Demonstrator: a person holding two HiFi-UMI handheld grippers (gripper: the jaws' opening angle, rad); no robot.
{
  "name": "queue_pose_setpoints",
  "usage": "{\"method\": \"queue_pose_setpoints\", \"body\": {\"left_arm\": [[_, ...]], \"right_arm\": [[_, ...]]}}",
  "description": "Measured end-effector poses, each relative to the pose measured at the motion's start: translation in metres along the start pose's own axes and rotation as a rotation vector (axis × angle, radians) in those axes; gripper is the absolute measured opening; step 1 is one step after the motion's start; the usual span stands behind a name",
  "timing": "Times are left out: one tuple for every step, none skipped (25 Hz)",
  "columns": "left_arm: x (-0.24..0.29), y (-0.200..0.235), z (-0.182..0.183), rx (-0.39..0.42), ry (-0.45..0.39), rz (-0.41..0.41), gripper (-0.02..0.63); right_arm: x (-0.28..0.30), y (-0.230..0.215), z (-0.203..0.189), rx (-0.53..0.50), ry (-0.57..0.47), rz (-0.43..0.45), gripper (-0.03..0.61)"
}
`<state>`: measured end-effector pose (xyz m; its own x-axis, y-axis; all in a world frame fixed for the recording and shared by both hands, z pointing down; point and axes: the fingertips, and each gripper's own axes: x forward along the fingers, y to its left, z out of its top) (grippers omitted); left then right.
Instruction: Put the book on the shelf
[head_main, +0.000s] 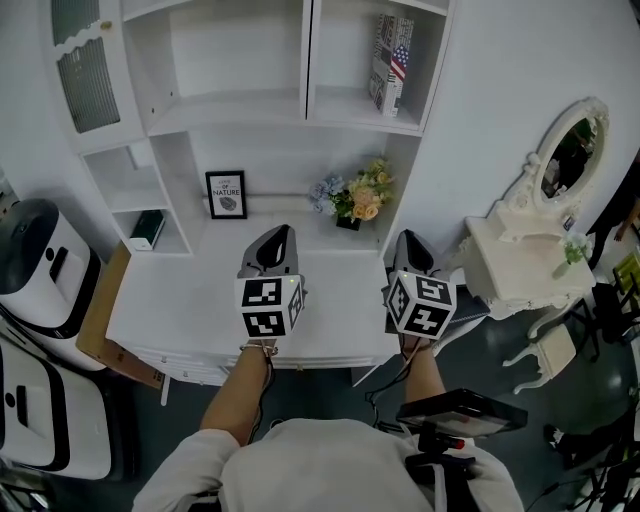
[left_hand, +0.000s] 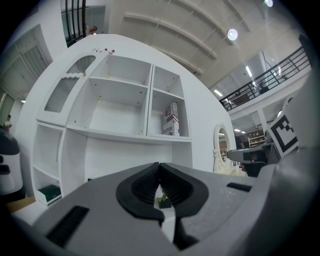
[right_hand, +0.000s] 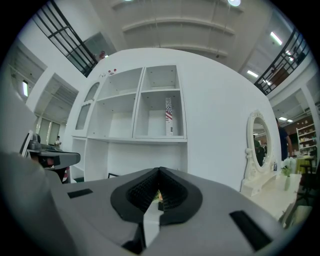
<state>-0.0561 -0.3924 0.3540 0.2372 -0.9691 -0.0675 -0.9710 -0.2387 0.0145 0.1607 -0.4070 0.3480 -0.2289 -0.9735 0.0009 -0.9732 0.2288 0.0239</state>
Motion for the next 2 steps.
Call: {"method": "queue_pose_setpoints", "body": {"left_arm": [[-0.0002, -0.0004, -0.0005, 0.001, 0.002, -0.002, 0.008], [-0.0004, -0.0007, -0.0011, 0.002, 0.004, -0.003, 0.008]], "right_arm": [[-0.0007, -0.0007, -0.0002, 0.001, -0.001, -0.002, 0.021], [-0.0014, -0.0014, -0.0003, 0.001, -0.002, -0.005, 0.021]]}}
